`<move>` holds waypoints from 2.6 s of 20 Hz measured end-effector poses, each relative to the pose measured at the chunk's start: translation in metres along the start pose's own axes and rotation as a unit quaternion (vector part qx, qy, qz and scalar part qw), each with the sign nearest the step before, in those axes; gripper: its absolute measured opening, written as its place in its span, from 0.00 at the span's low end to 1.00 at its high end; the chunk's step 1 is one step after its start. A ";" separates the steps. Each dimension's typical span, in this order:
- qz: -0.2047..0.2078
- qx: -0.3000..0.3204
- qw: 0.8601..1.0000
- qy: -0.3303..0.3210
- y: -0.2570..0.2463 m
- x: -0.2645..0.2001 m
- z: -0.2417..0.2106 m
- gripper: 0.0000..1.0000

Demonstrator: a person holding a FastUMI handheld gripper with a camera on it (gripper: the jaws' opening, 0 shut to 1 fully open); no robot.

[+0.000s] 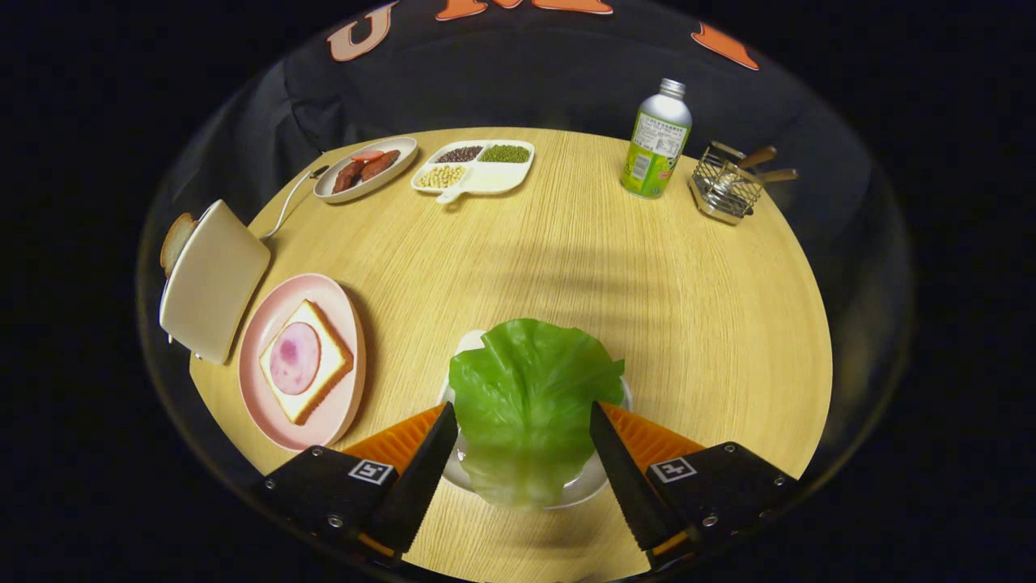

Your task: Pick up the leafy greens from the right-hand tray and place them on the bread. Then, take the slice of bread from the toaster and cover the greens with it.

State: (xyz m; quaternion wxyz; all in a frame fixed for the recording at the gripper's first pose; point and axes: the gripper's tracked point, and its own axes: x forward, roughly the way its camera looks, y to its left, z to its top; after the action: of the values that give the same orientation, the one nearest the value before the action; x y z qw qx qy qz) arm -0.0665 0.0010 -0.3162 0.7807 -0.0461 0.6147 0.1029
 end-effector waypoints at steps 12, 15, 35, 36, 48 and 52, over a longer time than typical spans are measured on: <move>-0.009 -0.013 1.000 0.012 -0.006 0.019 -0.004 0.73; -0.012 -0.004 1.000 0.003 -0.009 0.022 -0.002 0.47; 0.099 -0.042 0.988 -0.113 0.103 -0.055 0.054 0.08; 0.107 -0.051 0.986 -0.114 0.115 -0.054 0.055 0.08; 0.158 -0.100 0.977 -0.100 0.193 -0.025 0.056 0.07; 0.149 -0.104 0.980 -0.086 0.199 -0.005 0.055 0.10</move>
State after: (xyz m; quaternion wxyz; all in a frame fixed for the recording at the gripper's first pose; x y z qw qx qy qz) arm -0.0584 0.2055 -0.2869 0.7973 -0.0256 0.5316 0.2847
